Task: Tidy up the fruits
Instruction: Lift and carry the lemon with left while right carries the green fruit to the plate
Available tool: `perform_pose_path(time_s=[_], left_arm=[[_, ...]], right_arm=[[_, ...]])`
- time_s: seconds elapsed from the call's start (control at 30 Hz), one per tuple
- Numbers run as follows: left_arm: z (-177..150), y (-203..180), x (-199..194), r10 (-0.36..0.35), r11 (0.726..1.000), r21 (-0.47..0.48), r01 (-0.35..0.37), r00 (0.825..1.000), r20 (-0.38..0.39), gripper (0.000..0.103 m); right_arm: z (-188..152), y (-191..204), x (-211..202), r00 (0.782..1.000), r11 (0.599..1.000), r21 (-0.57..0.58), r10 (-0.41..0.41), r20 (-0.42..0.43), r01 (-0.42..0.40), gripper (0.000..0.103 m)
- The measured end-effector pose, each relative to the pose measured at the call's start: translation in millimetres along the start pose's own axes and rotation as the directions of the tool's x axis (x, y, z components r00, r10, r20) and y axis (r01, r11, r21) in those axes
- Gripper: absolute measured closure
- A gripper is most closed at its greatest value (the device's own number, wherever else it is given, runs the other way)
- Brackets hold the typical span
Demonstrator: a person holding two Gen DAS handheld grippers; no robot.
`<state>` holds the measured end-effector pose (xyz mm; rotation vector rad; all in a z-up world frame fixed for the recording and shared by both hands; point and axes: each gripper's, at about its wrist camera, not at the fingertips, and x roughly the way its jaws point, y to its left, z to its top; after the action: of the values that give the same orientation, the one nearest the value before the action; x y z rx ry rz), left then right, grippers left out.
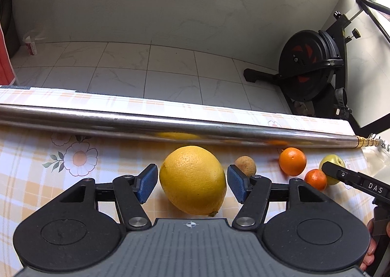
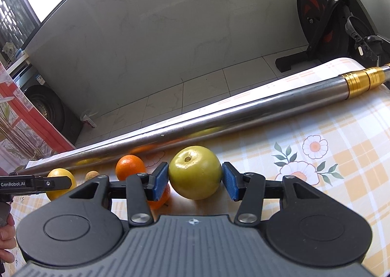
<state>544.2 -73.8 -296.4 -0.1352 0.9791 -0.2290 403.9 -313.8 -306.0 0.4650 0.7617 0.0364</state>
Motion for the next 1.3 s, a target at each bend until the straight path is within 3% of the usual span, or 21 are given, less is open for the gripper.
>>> perform_pose_path(time_s=[0.13, 0.33, 0.6, 0.97, 1.3], left_arm=[[-5.0, 4.0, -0.4, -0.016, 1.000, -0.003, 0.017, 1.000, 0.008, 0.042], [-11.4, -0.7, -6.9, 0.012, 0.998, 0.064, -0.014, 1.000, 0.022, 0.042], [-15.0, 8.2, -41.1, -0.006, 0.998, 0.067, 0.002, 0.998, 0.067, 0.042], [-14.6, 14.7, -129.8, -0.035, 0.997, 0.075, 0.024, 0.987, 0.158, 0.042], [-20.8, 15.5, -228.3, -0.044, 0.997, 0.069, 0.026, 0.963, 0.267, 0.042]], right_arm=[[-1.0, 0.8, 1.0, 1.000, 1.000, 0.000, -0.002, 0.007, 0.002, 0.051], [-4.2, 0.3, 0.8, 1.000, 1.000, -0.004, -0.001, 0.007, 0.001, 0.053], [-11.2, 4.1, -15.5, 1.000, 1.000, 0.005, -0.005, 0.009, 0.005, 0.053], [-13.1, 12.3, -82.2, 0.997, 0.999, 0.041, 0.006, 0.071, -0.009, 0.053], [-12.6, 40.6, -159.4, 0.984, 0.998, 0.041, 0.048, 0.169, -0.056, 0.053]])
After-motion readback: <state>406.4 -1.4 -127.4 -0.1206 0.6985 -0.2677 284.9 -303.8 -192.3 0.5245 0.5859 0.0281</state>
